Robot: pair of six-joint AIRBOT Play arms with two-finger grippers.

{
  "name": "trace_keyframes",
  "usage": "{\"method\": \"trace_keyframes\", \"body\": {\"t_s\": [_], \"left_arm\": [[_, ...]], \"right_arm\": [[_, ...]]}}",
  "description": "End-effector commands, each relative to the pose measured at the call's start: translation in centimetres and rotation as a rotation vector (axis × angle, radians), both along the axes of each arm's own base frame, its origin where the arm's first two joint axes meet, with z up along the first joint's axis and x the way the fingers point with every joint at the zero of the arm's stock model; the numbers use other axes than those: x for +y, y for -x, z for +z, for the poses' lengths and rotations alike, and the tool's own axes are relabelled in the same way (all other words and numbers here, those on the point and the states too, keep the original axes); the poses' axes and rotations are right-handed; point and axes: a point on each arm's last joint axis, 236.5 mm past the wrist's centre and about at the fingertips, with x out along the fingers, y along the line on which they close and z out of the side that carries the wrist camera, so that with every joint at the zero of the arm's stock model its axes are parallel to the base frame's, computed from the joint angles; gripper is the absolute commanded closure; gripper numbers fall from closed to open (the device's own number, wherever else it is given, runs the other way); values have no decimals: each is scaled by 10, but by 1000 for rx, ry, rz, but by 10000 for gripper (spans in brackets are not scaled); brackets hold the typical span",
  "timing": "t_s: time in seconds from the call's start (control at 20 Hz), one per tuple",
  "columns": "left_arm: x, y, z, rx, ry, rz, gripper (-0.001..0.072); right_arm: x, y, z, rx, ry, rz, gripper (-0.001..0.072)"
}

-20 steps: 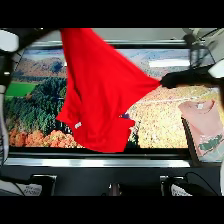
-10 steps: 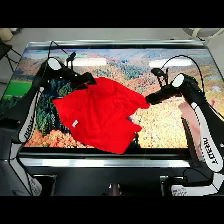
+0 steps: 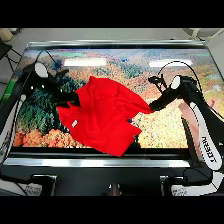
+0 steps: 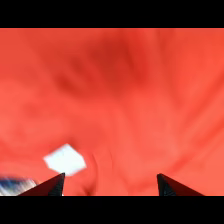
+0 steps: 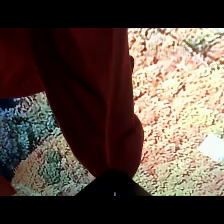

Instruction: Fold the shirts.

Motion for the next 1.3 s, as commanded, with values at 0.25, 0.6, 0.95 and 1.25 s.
{"method": "trace_keyframes", "body": {"t_s": [0.25, 0.6, 0.95, 1.25], "left_arm": [[-66, 174, -76, 185, 252, 186, 61], [-110, 153, -91, 96, 337, 329, 78], [-84, 114, -87, -36, 324, 393, 686], [44, 112, -70, -164, 53, 322, 686]], "right_arm": [[-1, 1, -1, 2, 6, 7, 698], [0, 3, -1, 14, 3, 8, 697], [-21, 10, 0, 34, 90, 9, 697], [-3, 87, -31, 301, -6, -56, 697]]}}
